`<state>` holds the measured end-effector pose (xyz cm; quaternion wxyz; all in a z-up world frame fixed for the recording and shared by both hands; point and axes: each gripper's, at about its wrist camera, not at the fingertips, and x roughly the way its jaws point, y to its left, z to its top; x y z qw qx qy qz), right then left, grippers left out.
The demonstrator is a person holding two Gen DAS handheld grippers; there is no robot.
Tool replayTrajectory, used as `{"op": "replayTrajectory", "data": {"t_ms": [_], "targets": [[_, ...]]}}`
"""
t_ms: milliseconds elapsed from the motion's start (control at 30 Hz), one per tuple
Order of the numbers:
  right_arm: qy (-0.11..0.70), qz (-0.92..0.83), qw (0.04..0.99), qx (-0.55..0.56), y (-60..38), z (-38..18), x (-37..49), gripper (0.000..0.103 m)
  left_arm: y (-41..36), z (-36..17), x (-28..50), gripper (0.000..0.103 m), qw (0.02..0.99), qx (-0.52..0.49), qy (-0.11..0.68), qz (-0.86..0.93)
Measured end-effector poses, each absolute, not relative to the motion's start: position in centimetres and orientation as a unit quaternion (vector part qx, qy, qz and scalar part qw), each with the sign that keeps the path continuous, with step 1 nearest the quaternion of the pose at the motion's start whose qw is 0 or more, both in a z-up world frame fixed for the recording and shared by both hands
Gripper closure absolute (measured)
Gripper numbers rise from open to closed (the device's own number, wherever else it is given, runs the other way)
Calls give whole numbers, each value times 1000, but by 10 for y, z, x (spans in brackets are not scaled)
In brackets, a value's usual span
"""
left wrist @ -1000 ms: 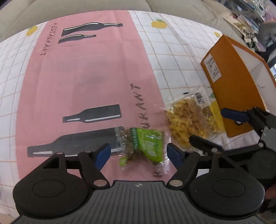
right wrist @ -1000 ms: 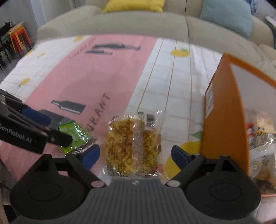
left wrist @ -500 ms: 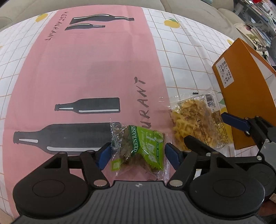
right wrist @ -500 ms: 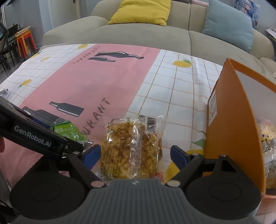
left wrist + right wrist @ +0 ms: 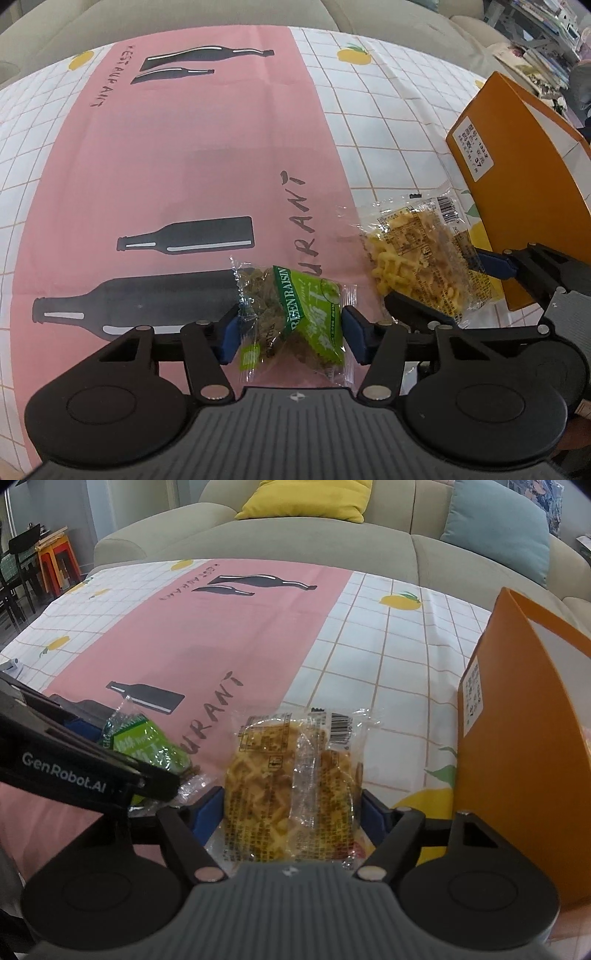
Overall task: Organize snacks
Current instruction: 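Lift and carry the raisin pack and waffle bag over the orange box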
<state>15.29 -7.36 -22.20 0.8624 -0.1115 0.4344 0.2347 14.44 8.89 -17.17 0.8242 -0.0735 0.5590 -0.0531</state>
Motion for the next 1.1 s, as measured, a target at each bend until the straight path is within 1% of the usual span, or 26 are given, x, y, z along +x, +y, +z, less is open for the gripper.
{"op": "replayTrajectory", "data": {"t_ms": [233,300,400,500,833,1100], "targets": [[438,231,862,-112,-75,-220,153,35,90,-169,141,46,828,-88,552,-45],[439,229,863,-105,-77,-217,152,37,91,-166,139,47,829,-95,549,-44],[434,230,865,-97,-81,-209,148,41,93,-157,135,48,833,-108,540,-43],[427,232,870,-88,-82,-198,143,43,96,-145,132,49,839,-121,529,-42],[396,224,889,-46,-100,-140,125,44,89,-89,123,52,863,-147,480,-50],[368,206,907,7,-150,-86,119,44,66,-47,120,53,877,-160,446,-79]]}}
